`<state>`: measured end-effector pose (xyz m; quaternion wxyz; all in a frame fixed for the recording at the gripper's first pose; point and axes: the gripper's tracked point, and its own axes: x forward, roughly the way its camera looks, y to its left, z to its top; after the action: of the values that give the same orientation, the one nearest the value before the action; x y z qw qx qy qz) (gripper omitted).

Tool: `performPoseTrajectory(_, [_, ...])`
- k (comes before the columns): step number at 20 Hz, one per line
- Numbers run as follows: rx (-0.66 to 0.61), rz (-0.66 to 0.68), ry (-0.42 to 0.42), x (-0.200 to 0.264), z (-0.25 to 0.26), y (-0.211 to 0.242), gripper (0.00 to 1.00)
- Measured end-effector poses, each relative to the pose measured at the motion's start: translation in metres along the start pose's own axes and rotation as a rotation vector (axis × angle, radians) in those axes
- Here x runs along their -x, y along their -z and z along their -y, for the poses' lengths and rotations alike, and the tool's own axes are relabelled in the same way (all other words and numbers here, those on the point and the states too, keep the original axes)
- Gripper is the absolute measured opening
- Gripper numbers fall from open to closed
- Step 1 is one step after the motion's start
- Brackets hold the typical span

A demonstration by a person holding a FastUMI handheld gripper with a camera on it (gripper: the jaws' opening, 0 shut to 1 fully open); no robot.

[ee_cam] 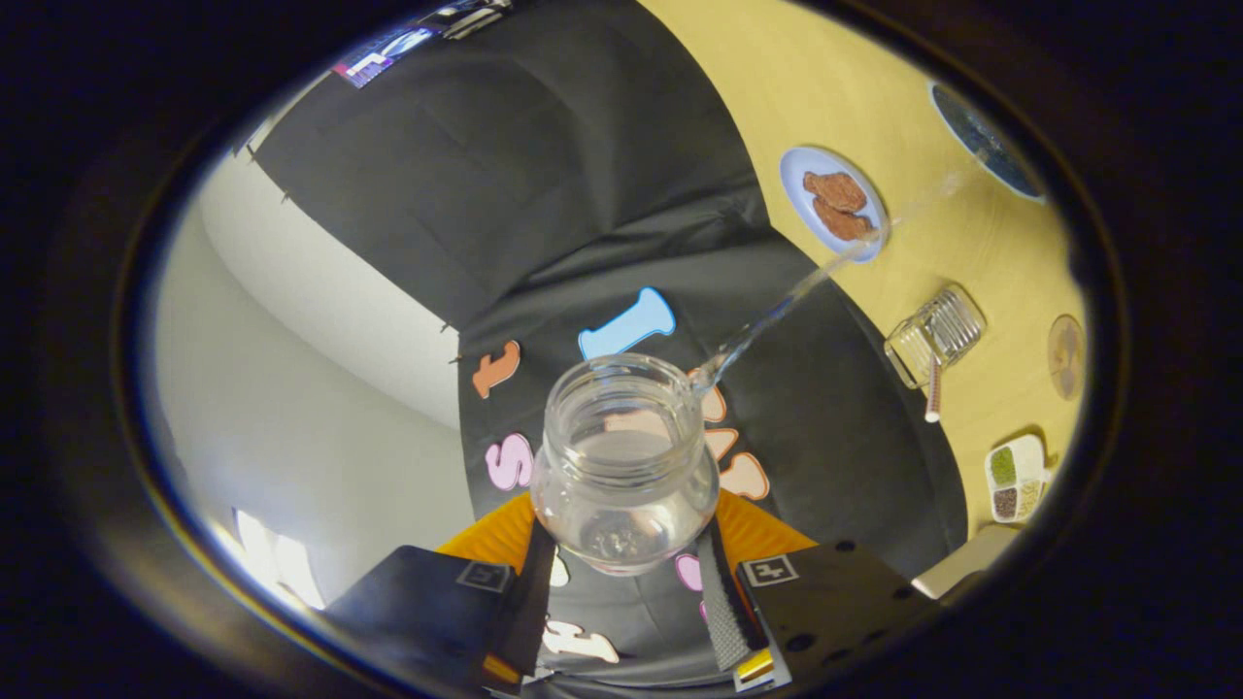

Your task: Take the bottle from table, then pour the juice into the cup, finally place the bottle on the coaster

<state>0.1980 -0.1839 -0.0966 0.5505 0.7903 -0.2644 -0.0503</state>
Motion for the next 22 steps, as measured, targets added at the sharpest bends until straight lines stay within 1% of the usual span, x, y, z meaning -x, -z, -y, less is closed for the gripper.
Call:
performPoseTrajectory(12, [-0.068, 0.033, -0.048, -0.008, -0.016, -0.005, 0.71])
performPoseTrajectory(17, [-0.083, 0.048, -0.052, -0.009, -0.016, -0.006, 0.71])
performPoseTrajectory(22, [-0.096, 0.072, -0.080, -0.008, -0.023, -0.010, 0.71])
